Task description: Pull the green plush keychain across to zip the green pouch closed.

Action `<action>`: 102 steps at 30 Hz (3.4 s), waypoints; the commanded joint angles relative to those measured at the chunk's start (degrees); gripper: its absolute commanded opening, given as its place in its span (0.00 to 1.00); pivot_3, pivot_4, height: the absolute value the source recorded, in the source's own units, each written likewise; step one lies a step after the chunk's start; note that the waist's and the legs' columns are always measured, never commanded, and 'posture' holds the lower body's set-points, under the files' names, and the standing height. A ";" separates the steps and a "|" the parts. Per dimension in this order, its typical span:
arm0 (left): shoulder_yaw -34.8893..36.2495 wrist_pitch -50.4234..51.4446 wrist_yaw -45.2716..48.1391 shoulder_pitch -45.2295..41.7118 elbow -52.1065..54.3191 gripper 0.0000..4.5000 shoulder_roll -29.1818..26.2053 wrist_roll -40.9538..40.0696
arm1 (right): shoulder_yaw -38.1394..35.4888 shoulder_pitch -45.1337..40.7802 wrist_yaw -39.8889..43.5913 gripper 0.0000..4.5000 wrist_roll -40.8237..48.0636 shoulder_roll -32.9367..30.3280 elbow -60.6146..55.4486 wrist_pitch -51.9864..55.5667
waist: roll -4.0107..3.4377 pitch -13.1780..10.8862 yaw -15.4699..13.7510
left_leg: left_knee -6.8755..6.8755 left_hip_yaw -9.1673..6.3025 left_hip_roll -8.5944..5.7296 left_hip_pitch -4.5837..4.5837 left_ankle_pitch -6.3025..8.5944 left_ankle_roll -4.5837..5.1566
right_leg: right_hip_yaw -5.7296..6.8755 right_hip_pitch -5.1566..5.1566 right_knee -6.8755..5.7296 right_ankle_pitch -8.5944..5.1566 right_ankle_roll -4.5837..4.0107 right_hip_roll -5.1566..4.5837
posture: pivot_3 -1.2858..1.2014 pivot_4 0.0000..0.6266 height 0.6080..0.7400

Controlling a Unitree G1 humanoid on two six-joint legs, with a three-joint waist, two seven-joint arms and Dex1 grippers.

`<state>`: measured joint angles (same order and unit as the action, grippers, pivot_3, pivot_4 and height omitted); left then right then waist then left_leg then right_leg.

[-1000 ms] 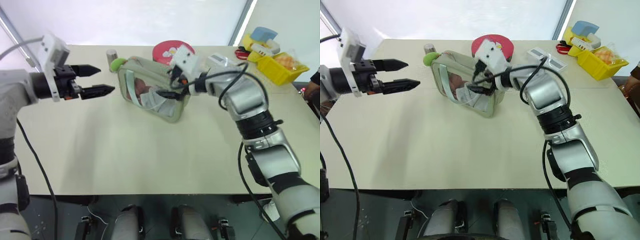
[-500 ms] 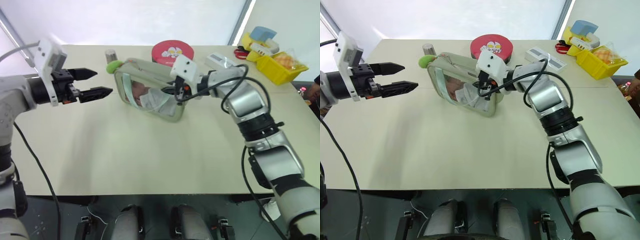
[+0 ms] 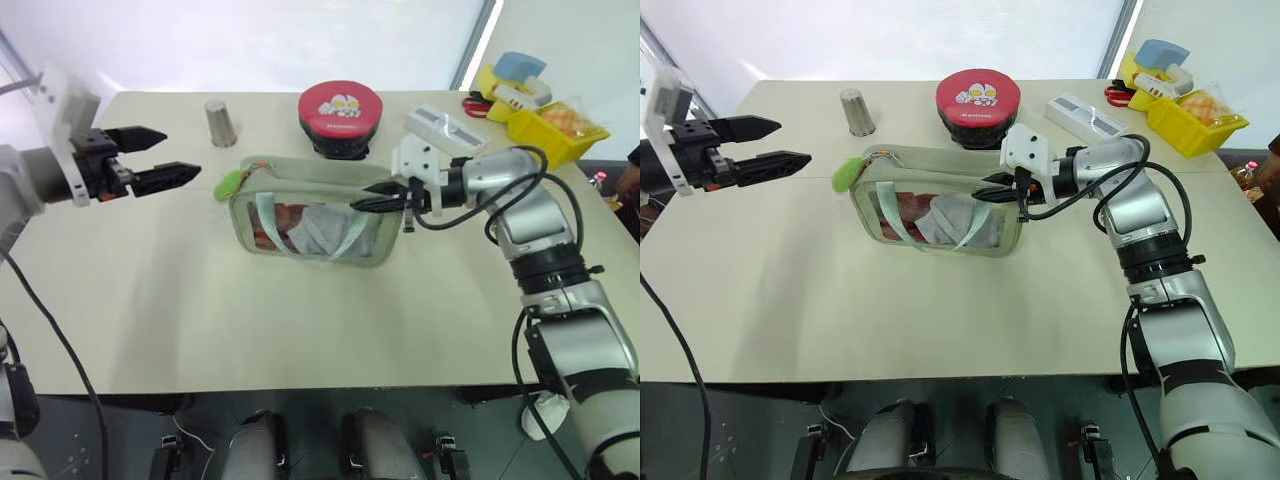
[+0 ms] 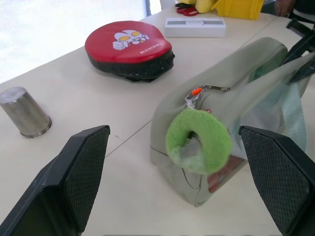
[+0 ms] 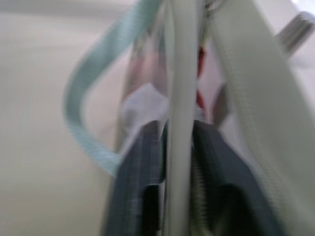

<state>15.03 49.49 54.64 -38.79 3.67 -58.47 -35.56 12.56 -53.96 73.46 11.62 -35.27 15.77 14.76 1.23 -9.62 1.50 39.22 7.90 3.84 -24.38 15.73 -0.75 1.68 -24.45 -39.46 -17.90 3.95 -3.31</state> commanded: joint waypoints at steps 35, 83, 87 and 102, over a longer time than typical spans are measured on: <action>-7.32 -1.83 -1.94 -0.99 0.33 1.00 8.09 1.79 | -4.50 7.45 -4.88 0.02 3.98 -9.54 -23.16 11.84 | 0.02 0.01 -0.61 | 0.02 -0.01 -0.05 -0.01 0.00 0.00 | 0.00 0.02 0.02 0.00 0.00 0.03 | 0.52 0.24 1.00; -14.71 -13.47 11.21 -6.11 -5.77 0.99 3.24 12.31 | -3.62 5.50 -7.16 0.00 0.82 -5.88 -19.48 8.91 | -0.01 0.04 -0.48 | 0.04 -0.01 -0.01 0.07 -0.02 -0.03 | -0.03 0.06 0.01 0.00 0.00 0.12 | 0.52 0.24 1.00; -14.38 -14.96 7.36 -3.84 -8.10 0.99 7.36 13.11 | -3.42 4.94 -7.08 0.00 0.71 -5.53 -19.05 8.85 | 0.00 0.03 -0.84 | 0.05 -0.02 -0.02 0.05 -0.02 -0.03 | -0.03 0.08 0.01 0.00 0.00 0.09 | 0.52 0.24 1.00; -14.26 -16.28 7.27 -2.96 -7.60 0.01 9.33 14.64 | -3.47 4.63 -7.36 0.00 0.36 -5.25 -18.61 8.83 | 0.00 0.03 -0.62 | 0.05 -0.02 -0.03 0.01 -0.02 -0.03 | -0.02 0.04 0.01 0.00 0.00 0.07 | 0.52 0.24 1.00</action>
<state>-1.23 33.27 61.78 -41.32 -5.42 -47.58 -20.81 9.87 -47.78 66.20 11.99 -40.32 -2.20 24.39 1.23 -9.58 0.88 39.27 7.88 3.81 -24.37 15.71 -0.78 1.66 -24.40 -39.45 -17.90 3.95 -3.23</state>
